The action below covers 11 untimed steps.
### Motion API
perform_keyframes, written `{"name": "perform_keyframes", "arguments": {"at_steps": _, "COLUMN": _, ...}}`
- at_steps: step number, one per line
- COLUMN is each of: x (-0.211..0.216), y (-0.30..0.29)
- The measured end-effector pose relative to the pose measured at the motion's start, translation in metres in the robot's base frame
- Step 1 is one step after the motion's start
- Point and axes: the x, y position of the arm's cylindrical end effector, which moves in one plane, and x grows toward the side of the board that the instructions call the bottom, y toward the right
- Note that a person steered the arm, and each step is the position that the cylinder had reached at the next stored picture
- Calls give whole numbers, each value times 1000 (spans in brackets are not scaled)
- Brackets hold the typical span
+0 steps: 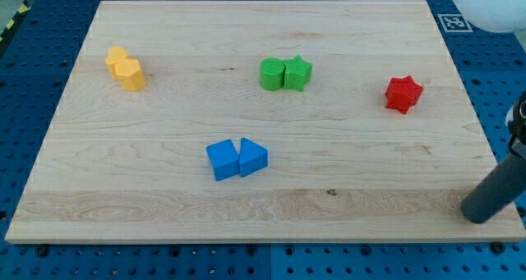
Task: Touch the top of red star
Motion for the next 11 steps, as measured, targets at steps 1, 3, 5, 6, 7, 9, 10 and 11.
{"name": "perform_keyframes", "arguments": {"at_steps": 1, "x": -2, "y": -58}}
{"name": "perform_keyframes", "arguments": {"at_steps": 3, "x": -72, "y": -56}}
{"name": "perform_keyframes", "arguments": {"at_steps": 5, "x": -147, "y": 29}}
{"name": "perform_keyframes", "arguments": {"at_steps": 6, "x": -195, "y": 15}}
{"name": "perform_keyframes", "arguments": {"at_steps": 7, "x": -221, "y": -21}}
{"name": "perform_keyframes", "arguments": {"at_steps": 9, "x": -206, "y": -33}}
{"name": "perform_keyframes", "arguments": {"at_steps": 10, "x": -192, "y": -11}}
{"name": "perform_keyframes", "arguments": {"at_steps": 11, "x": -178, "y": -15}}
